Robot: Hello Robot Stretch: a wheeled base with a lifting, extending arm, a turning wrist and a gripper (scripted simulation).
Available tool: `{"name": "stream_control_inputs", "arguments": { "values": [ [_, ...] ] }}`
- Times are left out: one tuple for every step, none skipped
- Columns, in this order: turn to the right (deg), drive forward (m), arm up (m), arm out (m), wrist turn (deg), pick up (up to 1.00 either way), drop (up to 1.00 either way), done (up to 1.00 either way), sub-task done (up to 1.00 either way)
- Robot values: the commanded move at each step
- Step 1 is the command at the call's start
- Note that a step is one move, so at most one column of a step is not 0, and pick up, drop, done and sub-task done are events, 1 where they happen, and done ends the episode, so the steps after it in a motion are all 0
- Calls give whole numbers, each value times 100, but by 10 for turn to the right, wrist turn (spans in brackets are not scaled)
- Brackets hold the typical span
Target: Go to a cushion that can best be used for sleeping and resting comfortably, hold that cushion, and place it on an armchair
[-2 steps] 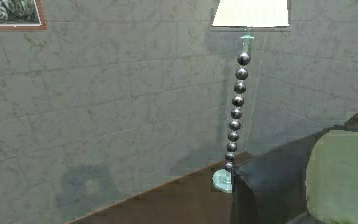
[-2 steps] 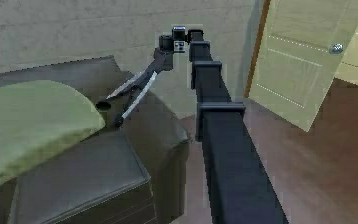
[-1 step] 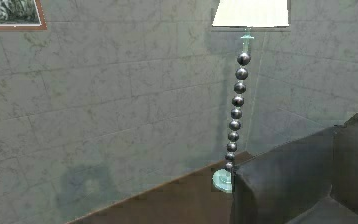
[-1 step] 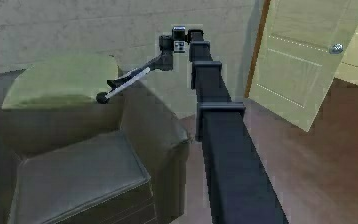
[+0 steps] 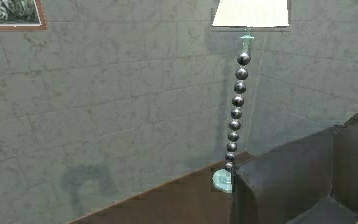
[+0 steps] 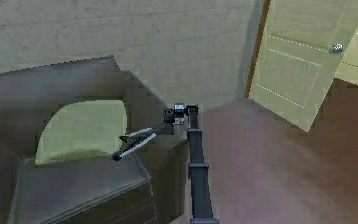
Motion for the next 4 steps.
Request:
{"name": "stream_control_inputs", "arguments": {
  "values": [
    [0,0,-32,0,0,0,0,0,0],
    [0,0,0,0,0,0,100,0,0],
    [0,0,10,0,0,0,0,0,0],
    [0,0,0,-8,0,0,0,0,0]
  ]
}}
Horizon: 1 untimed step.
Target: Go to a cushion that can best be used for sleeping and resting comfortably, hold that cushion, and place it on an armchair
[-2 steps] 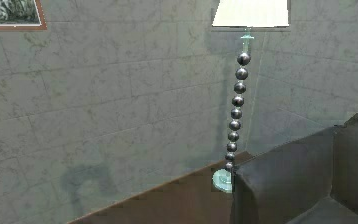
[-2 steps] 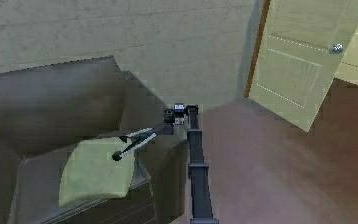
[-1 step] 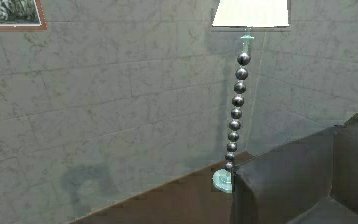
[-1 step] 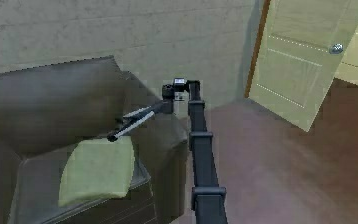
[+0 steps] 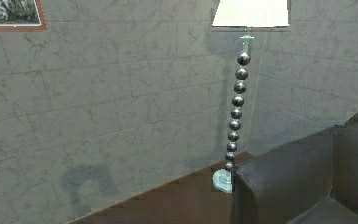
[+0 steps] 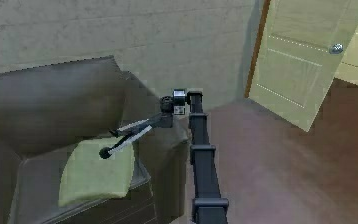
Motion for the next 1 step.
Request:
{"name": "stream_control_inputs", "arguments": {
  "values": [
    [0,0,0,0,0,0,0,100,0]
  ]
}}
